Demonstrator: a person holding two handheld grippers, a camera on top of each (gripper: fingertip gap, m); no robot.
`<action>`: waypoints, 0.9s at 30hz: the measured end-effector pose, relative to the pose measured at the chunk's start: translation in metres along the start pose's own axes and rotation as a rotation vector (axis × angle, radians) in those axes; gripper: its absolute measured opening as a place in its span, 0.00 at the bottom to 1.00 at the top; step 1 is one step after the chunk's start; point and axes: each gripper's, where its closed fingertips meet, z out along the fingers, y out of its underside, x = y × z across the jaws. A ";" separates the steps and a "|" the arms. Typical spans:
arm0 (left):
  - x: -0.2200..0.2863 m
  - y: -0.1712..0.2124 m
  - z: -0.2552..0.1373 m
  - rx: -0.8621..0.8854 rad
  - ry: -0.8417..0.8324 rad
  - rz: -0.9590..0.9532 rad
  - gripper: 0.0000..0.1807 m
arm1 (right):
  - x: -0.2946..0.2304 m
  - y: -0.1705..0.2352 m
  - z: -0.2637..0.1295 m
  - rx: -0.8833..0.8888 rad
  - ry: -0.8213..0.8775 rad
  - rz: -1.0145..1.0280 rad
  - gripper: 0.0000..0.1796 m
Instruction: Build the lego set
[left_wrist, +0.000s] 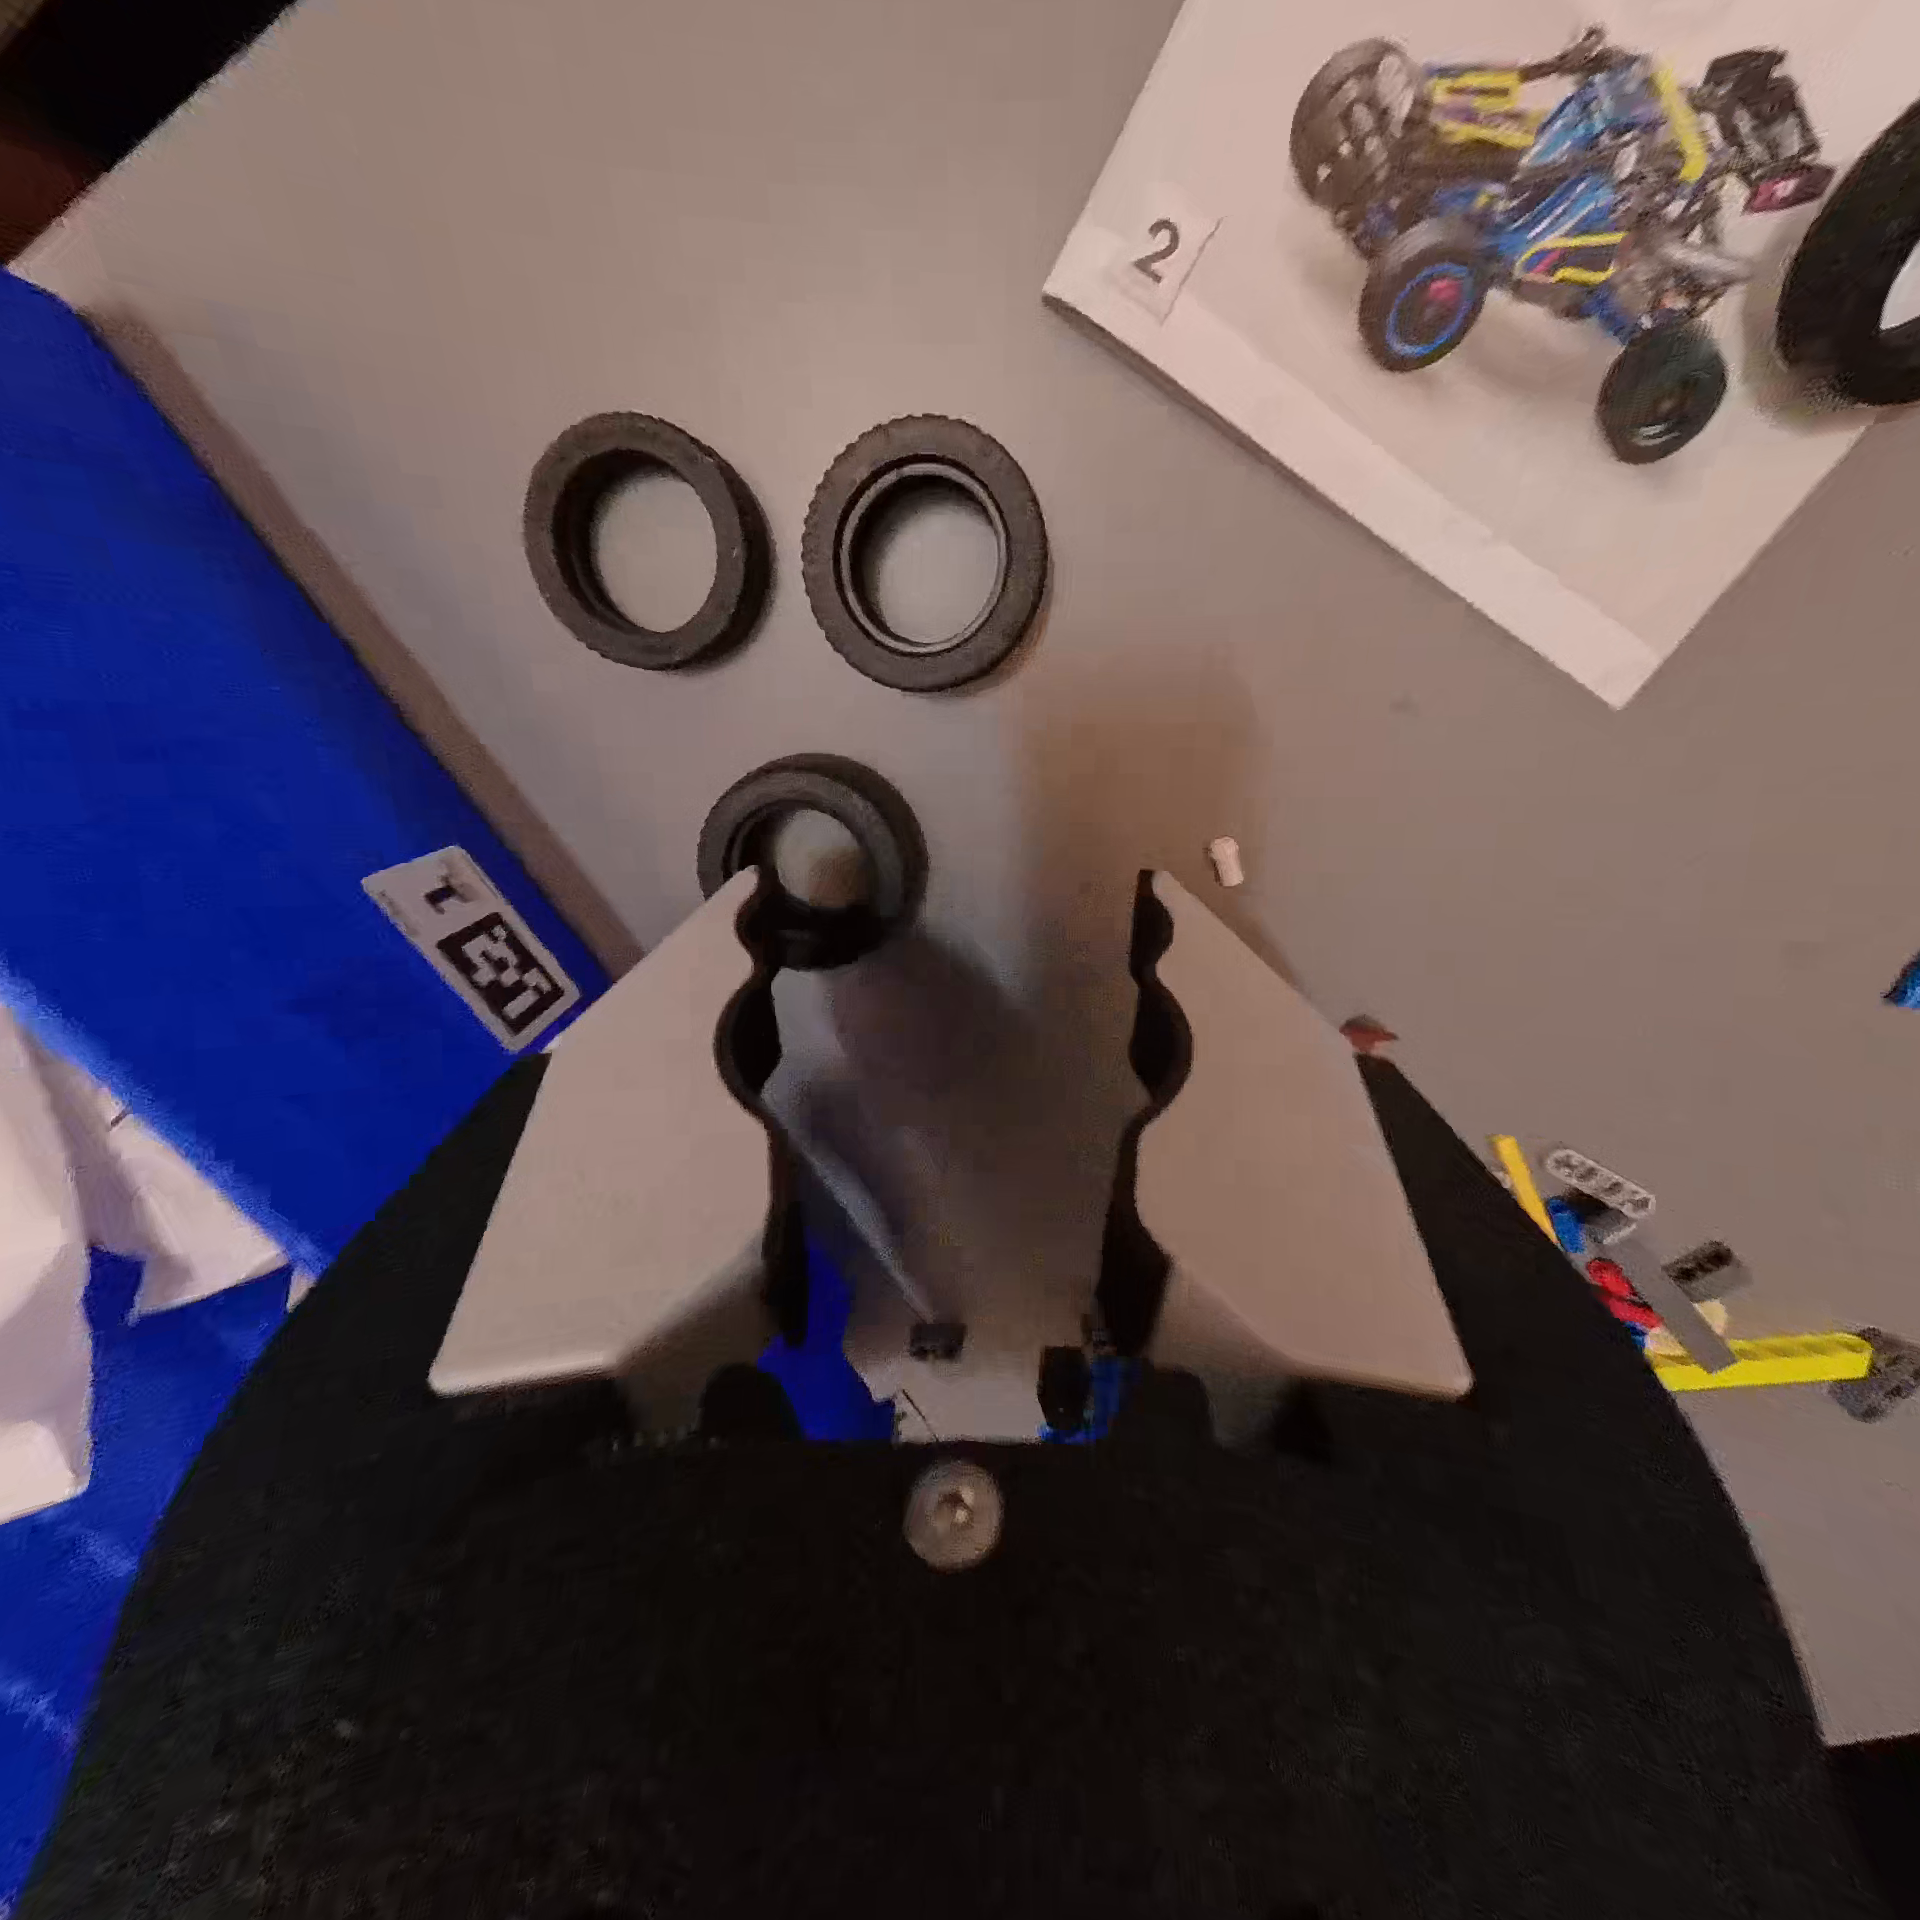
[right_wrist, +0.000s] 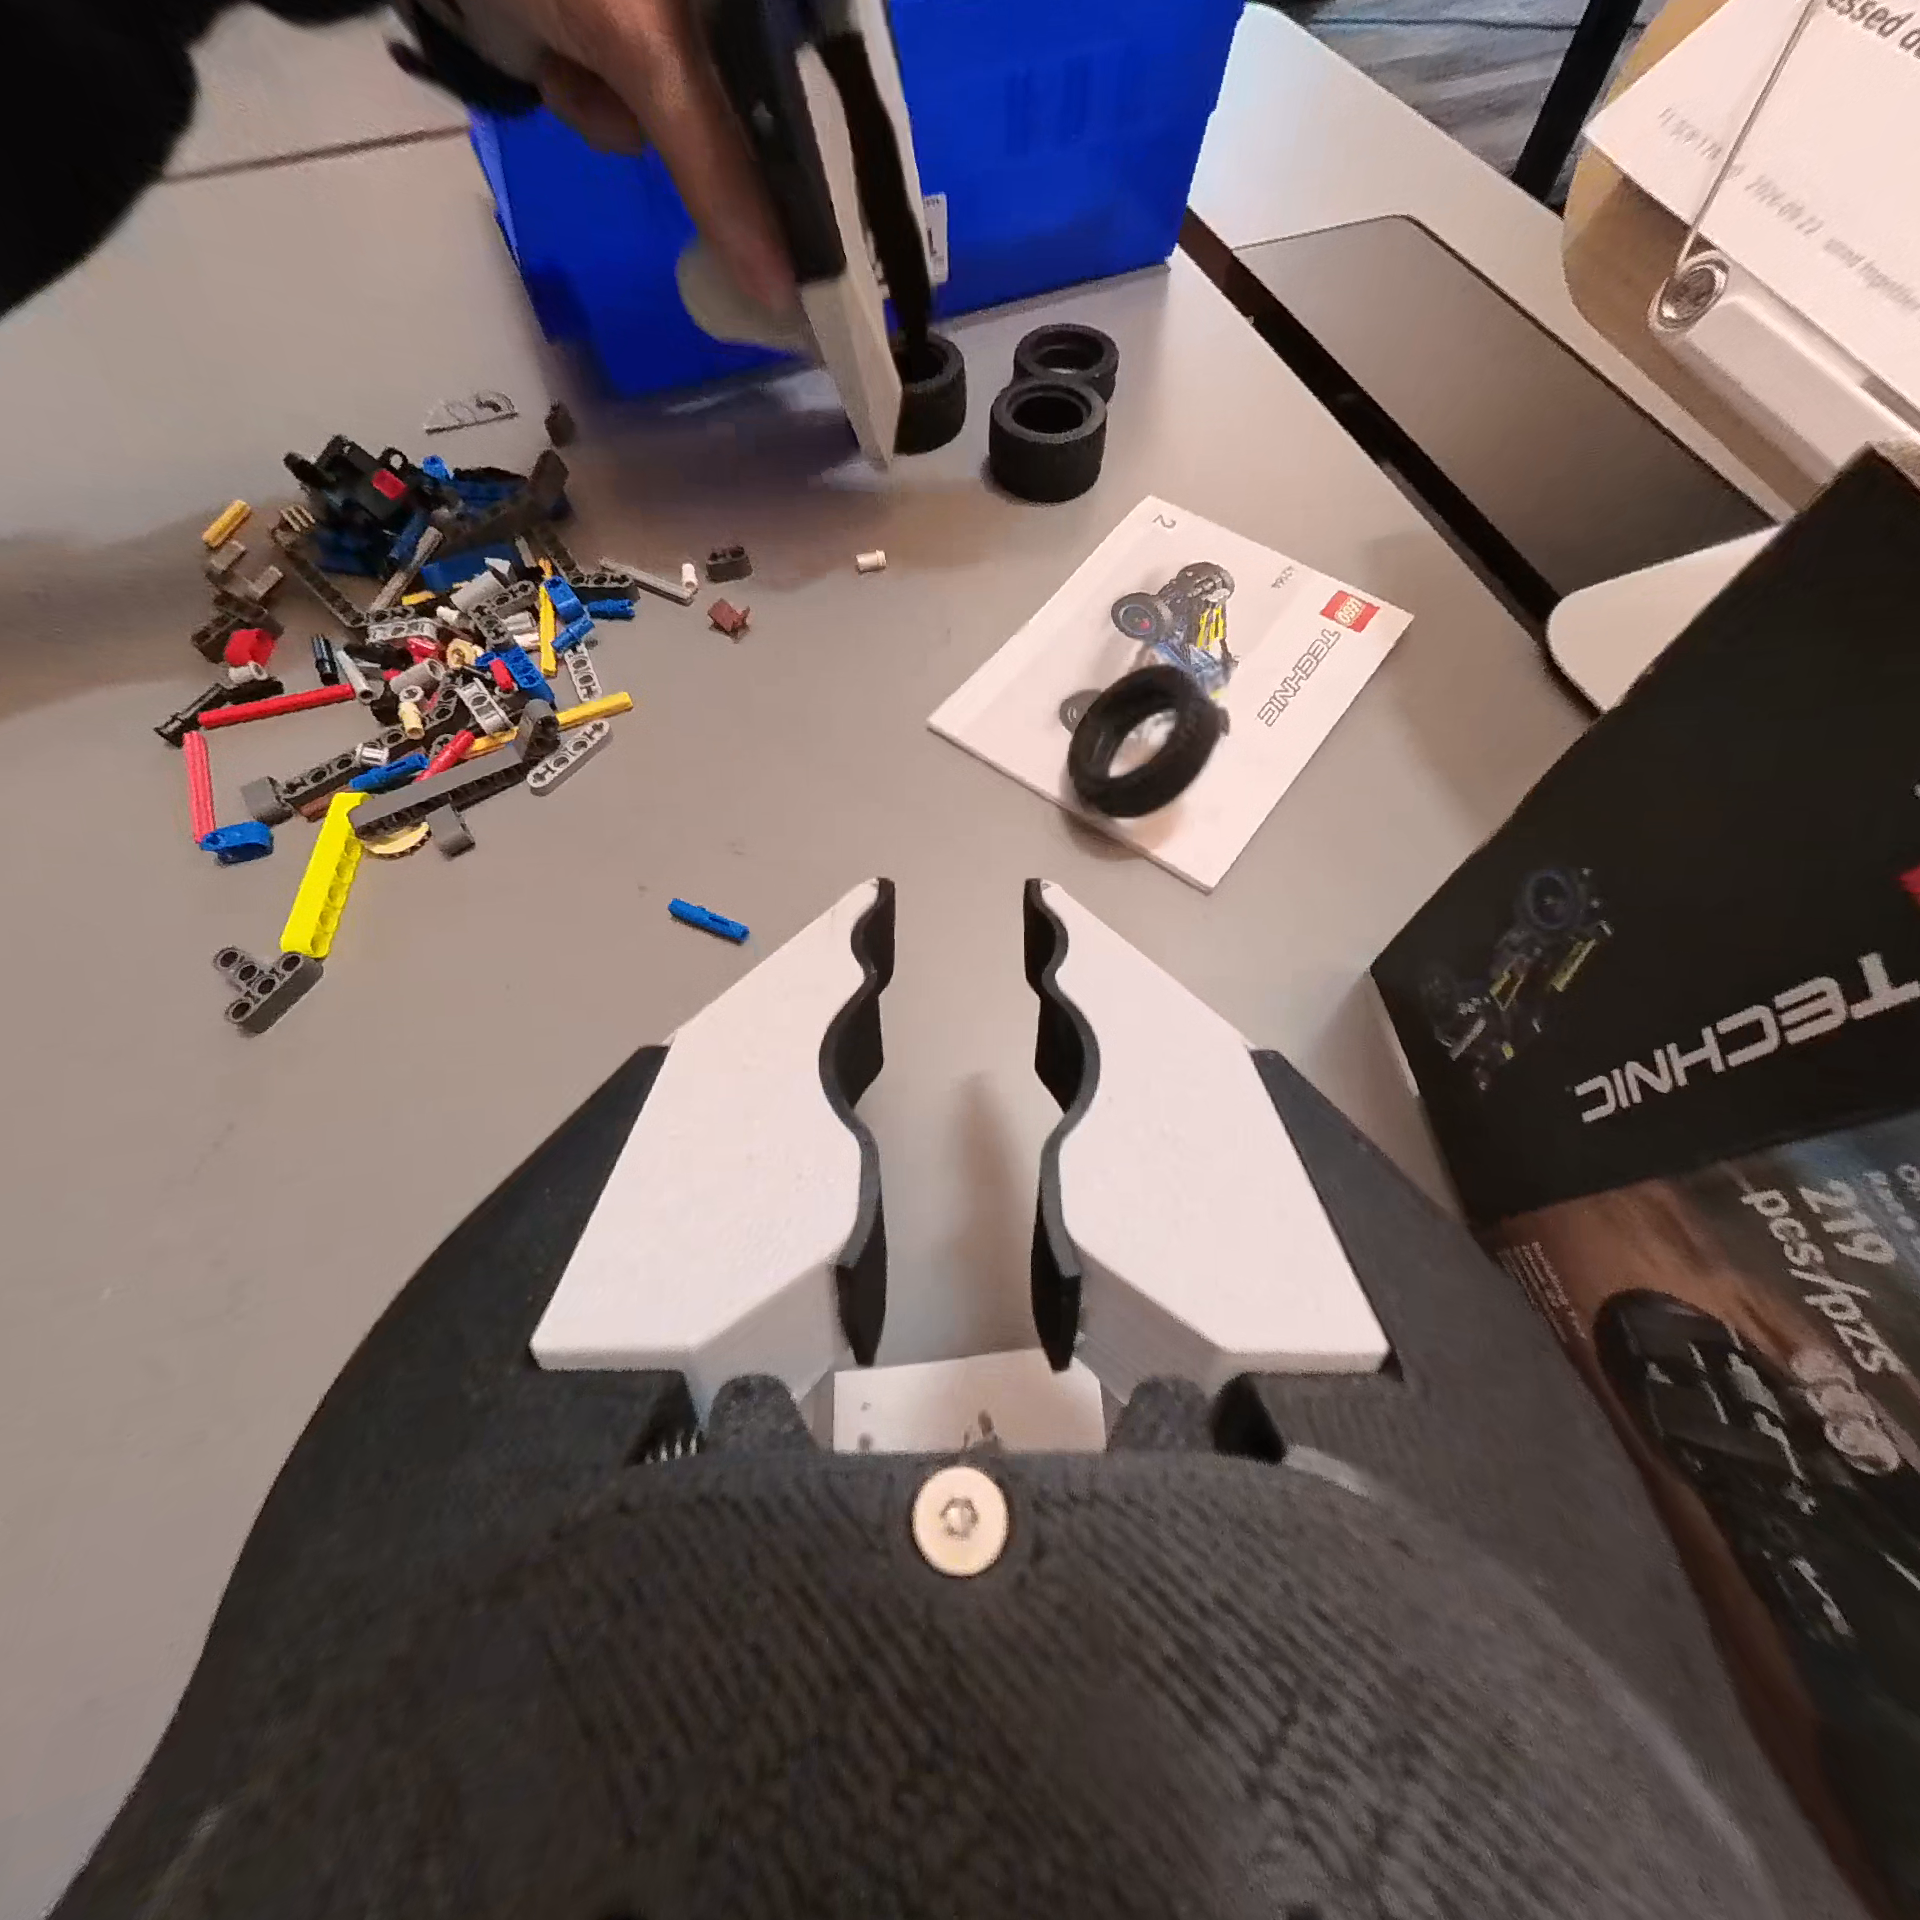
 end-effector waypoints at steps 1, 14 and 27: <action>0.002 -0.004 -0.011 0.027 -0.037 0.002 0.37 | 0.002 0.002 -0.001 -0.012 0.008 -0.007 0.13; 0.138 -0.104 0.033 0.280 0.062 0.160 0.27 | 0.014 0.007 -0.025 -0.028 0.065 -0.005 0.13; 0.083 -0.056 -0.035 0.402 0.156 0.061 0.00 | 0.005 0.006 -0.024 -0.013 0.003 -0.018 0.13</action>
